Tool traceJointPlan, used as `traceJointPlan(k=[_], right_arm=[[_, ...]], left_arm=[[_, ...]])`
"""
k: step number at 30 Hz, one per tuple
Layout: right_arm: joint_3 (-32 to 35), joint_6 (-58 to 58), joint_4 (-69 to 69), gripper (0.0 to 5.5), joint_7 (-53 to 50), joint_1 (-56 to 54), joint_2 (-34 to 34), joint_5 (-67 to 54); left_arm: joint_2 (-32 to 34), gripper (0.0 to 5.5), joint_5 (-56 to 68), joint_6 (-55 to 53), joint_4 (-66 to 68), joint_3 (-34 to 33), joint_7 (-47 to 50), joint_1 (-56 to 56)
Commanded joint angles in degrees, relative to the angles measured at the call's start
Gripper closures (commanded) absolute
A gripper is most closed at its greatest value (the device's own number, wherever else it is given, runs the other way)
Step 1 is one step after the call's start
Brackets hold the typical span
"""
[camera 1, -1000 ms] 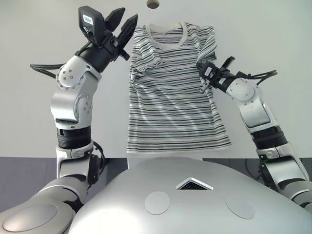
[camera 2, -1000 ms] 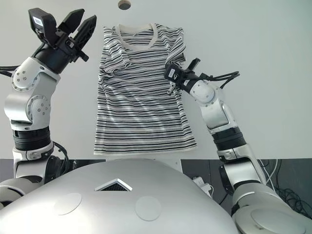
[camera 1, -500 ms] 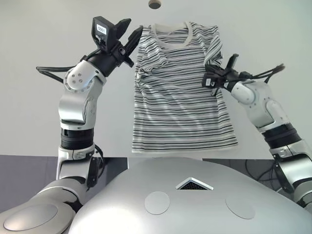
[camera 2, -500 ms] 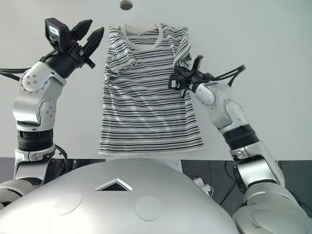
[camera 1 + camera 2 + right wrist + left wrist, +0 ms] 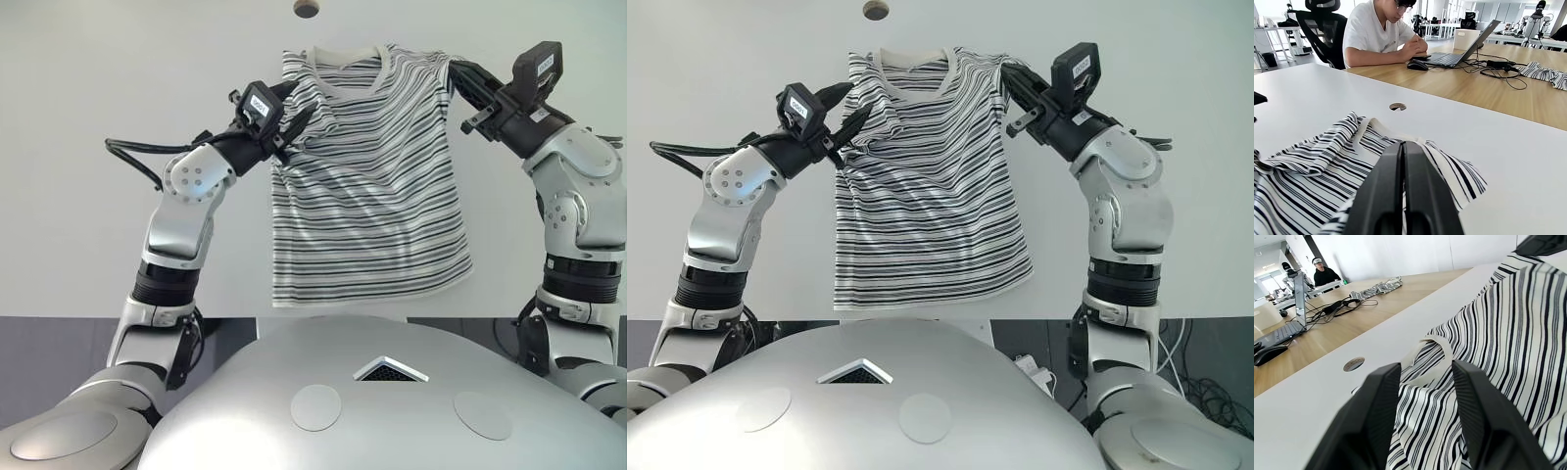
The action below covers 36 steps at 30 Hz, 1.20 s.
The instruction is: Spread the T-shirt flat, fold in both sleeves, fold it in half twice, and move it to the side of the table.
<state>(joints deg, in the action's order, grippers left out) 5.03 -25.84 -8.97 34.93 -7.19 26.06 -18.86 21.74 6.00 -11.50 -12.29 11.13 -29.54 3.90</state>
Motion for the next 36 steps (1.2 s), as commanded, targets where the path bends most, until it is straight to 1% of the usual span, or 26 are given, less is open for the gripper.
traceJointPlan(k=[1,3,6,7,9,11,13,17,20,24,26,30,31,33,35,36], right_arm=[[-6.0,7.4,6.0,5.45,0.3,-0.4,3.7,9.6],[-13.0,13.8,8.9,5.45,-2.3,0.2,6.1,20.6],[-22.5,20.5,15.3,5.45,-8.7,-3.4,7.8,37.1],[-24.1,21.3,16.2,5.45,-10.5,-5.1,7.1,40.3],[-25.0,22.1,16.0,5.45,-12.7,-7.2,5.1,43.0],[-24.9,22.4,13.7,5.45,-14.6,-7.5,3.7,44.7],[-26.7,22.9,10.1,5.45,-15.7,-6.4,3.3,48.3],[-33.4,24.3,8.9,5.45,-14.3,-5.6,4.9,58.3],[-38.4,26.6,12.1,5.45,-11.2,-5.2,8.2,65.4],[-43.1,31.2,15.6,5.45,-4.6,-4.3,11.9,68.6],[-43.8,32.8,17.5,5.08,-3.7,-4.9,12.3,68.9],[-42.2,33.5,17.9,4.53,-3.0,-4.0,12.8,67.0],[-41.0,33.4,16.9,4.41,-2.7,-3.0,13.0,65.1],[-37.3,33.1,13.4,4.41,-1.2,-0.6,13.7,58.8],[-33.1,32.8,8.8,4.41,0.8,1.8,14.5,51.3],[-29.9,32.4,5.0,4.41,2.5,3.2,14.6,45.0]], left_arm=[[0.7,3.56,-1.2,1.2,0.6,0.1,-0.9,0.1],[0.8,3.56,-1.2,1.3,0.6,0.0,-1.1,0.2],[0.9,3.56,-1.1,1.3,0.5,-0.4,-1.2,0.3],[1.0,3.56,-1.1,1.3,0.3,-0.4,-1.3,0.4],[1.1,3.56,-0.9,1.3,0.1,-0.5,-1.4,0.4],[1.2,3.56,-0.8,1.3,0.1,-0.6,-1.5,0.2],[1.3,3.56,-0.6,1.3,0.0,-0.7,-1.7,-0.1],[1.2,3.56,-0.8,1.4,0.2,-0.2,-1.7,-0.3],[1.4,3.56,-1.0,1.3,0.2,0.0,-1.8,-0.2],[1.6,3.56,-1.1,1.1,-0.3,0.1,-1.8,-0.3],[1.5,3.56,-1.1,1.0,-0.3,0.1,-1.7,-0.4],[1.6,3.56,-1.3,1.2,-0.3,0.4,-1.6,-0.8],[1.7,3.56,-1.4,1.2,-0.5,0.6,-1.8,-1.0],[2.4,3.56,-2.2,1.5,-0.9,2.0,-2.7,-2.0],[3.5,3.56,-3.6,2.2,-1.3,3.8,-4.0,-3.1],[4.3,3.56,-4.5,3.0,-1.6,4.9,-4.9,-3.9]])
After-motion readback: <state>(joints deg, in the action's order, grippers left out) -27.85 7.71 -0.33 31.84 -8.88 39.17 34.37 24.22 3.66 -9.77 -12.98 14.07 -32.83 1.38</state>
